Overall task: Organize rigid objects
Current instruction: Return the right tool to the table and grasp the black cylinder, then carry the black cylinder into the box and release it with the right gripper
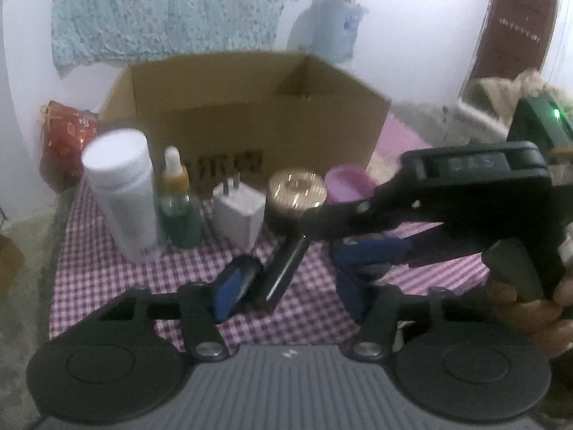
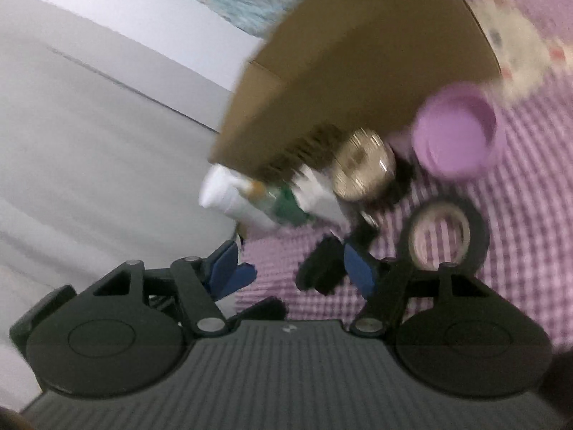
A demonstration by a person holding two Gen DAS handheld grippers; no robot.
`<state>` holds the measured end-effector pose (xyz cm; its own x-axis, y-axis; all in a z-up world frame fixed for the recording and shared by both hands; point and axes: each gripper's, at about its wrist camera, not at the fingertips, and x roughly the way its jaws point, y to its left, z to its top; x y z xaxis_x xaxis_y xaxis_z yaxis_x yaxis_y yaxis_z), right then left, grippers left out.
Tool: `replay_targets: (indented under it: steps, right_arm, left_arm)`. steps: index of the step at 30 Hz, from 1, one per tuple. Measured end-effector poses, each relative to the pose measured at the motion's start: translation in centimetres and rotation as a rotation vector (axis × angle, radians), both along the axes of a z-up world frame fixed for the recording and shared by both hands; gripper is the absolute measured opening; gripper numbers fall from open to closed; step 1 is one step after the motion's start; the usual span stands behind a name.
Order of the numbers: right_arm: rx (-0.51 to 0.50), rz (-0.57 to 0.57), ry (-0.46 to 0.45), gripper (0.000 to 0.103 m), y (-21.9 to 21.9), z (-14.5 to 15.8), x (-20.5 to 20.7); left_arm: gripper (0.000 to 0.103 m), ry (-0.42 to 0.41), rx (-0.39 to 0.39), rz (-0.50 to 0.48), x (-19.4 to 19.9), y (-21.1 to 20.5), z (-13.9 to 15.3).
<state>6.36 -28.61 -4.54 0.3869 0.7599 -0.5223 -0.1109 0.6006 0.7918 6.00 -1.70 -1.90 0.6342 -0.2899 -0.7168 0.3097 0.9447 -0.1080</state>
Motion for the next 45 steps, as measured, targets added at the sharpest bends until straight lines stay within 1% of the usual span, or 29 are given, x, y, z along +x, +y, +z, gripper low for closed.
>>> replay_targets:
  steps: [1,3,4,5,6,8,10,15,16,19,21,22,24,28,33,34,35,36,38,41,45]
  right_arm:
    - [-0.008,0.004,0.028,0.059,0.2,-0.6,-0.4]
    - [-0.027,0.007,0.069,0.057,0.8,-1.6,-0.1]
    - [-0.045,0.004,0.083,0.056,0.8,-1.7,-0.4]
    - [-0.071,-0.005,0.092,0.053,0.8,-1.9,-0.3]
    - [-0.071,-0.015,0.092,0.050,0.5,-2.0,-0.3]
    - [-0.074,-0.046,0.091,0.048,-0.4,-1.7,-0.6]
    - [-0.098,-0.076,0.077,0.047,-1.5,-1.2,-0.6]
    - [-0.124,-0.156,0.075,0.046,-3.7,-1.2,-0.3]
    - [-0.126,-0.165,0.076,0.048,-4.0,-1.1,-0.4]
    - [-0.099,-0.153,0.064,0.049,-4.7,-0.5,-0.9]
    - [-0.082,-0.128,0.057,0.049,-3.3,-0.5,-0.4]
    - [-0.078,-0.119,0.057,0.049,-2.8,-0.5,-0.2]
    - [-0.083,-0.102,0.060,0.049,-1.5,-0.3,0.5]
    - [-0.109,-0.079,0.060,0.049,-0.6,-0.7,0.9]
    - [-0.139,-0.046,0.040,0.047,0.9,-0.9,1.3]
    - [-0.142,-0.043,0.036,0.045,0.8,-0.8,1.3]
    - [-0.150,-0.041,0.033,0.038,0.9,-0.8,1.5]
    - [-0.158,-0.039,0.032,0.035,0.9,-0.9,1.5]
    - [-0.149,-0.034,0.034,0.026,0.8,-1.2,1.6]
    - [-0.151,-0.033,0.026,0.022,0.7,-1.3,1.6]
    - [-0.117,-0.034,0.036,0.022,0.3,-1.3,1.3]
  left_arm:
    - [0.055,0.007,0.003,-0.005,0.0,0.0,-0.5]
    - [0.047,0.025,0.008,-0.010,0.2,-0.1,-1.2]
    - [0.046,0.026,0.011,-0.008,0.4,0.0,-1.4]
    - [0.046,0.024,0.015,-0.006,0.7,0.0,-1.5]
    - [0.046,0.023,0.016,-0.008,0.7,0.0,-1.7]
    - [0.046,0.027,0.011,-0.015,0.5,0.0,-2.0]
    - [0.046,0.032,0.012,-0.021,0.8,-0.2,-2.4]
    - [0.046,0.017,0.044,-0.032,0.8,-1.1,-2.6]
    - [0.046,0.014,0.052,-0.032,0.8,-1.3,-2.7]
    - [0.043,0.015,0.061,-0.040,0.8,-1.8,-2.8]
    - [0.034,0.025,0.048,-0.058,0.8,-2.0,-2.9]
    - [0.033,0.036,0.030,-0.078,0.7,-2.2,-2.9]
    - [0.033,0.051,-0.002,-0.108,0.4,-2.4,-2.9]
    - [0.033,0.044,0.035,-0.091,0.4,-2.9,-3.0]
    - [0.033,0.081,0.017,-0.075,1.8,-2.9,-3.5]
    - [0.033,0.091,0.015,-0.071,2.1,-2.9,-3.7]
    - [0.033,0.080,0.011,-0.067,2.2,-2.9,-3.8]
    - [0.032,0.076,0.012,-0.066,2.3,-3.0,-3.8]
    - [0.027,0.067,0.023,-0.052,2.6,-3.1,-3.8]
    - [0.025,0.060,0.016,-0.032,2.8,-2.9,-3.8]
    - [0.024,0.042,0.017,-0.024,2.0,-2.4,-3.0]
